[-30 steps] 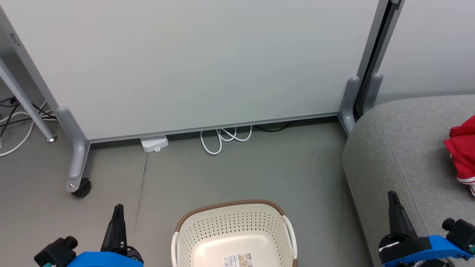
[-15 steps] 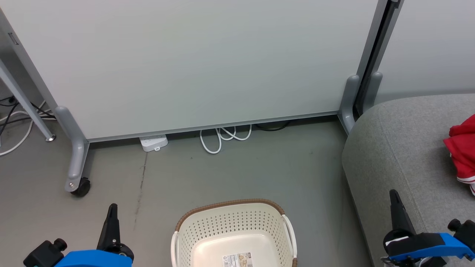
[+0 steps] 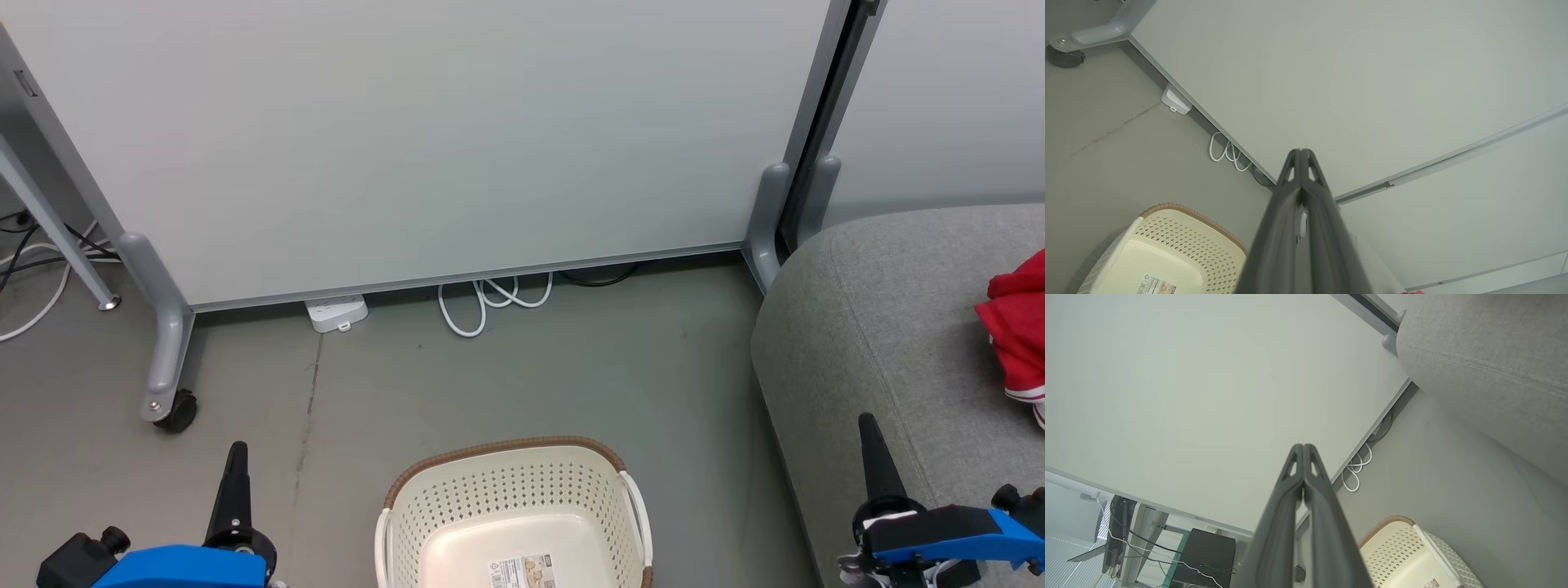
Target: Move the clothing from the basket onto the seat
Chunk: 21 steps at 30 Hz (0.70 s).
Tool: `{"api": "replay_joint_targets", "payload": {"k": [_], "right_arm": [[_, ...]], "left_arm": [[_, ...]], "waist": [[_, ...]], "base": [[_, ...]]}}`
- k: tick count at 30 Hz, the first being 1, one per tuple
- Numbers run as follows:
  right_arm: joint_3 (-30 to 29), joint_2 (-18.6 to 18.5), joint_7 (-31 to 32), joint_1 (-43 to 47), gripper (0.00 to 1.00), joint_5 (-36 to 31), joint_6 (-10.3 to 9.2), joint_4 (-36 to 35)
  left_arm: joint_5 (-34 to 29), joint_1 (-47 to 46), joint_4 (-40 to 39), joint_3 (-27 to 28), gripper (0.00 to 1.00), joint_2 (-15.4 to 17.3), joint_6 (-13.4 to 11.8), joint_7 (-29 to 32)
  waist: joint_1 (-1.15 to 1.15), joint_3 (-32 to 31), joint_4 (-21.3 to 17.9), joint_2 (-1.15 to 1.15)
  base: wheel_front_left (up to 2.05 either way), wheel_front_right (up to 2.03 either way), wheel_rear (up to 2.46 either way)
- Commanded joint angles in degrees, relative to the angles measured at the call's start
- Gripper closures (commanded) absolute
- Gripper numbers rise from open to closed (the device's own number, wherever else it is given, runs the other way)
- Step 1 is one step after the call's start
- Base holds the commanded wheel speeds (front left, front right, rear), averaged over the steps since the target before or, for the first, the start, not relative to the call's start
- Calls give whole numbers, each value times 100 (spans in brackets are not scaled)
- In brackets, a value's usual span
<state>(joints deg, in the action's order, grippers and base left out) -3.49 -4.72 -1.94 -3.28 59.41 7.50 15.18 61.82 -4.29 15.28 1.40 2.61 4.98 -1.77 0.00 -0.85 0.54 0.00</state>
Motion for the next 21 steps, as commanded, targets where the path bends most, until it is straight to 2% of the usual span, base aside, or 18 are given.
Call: {"api": "replay_joint_targets", "payload": {"k": [1,21], "right_arm": [[-27,7,49,-169,100,173,0,-77],[-136,77,348,-224,100,1324,0,-97]], "left_arm": [[149,-137,-71,44,100,27,35,37],[1221,-181,-97,224,100,33,126,338]], "waist": [[0,2,-1,0],[0,33,-17,0]], "base": [[0,0,0],[0,0,0]]}}
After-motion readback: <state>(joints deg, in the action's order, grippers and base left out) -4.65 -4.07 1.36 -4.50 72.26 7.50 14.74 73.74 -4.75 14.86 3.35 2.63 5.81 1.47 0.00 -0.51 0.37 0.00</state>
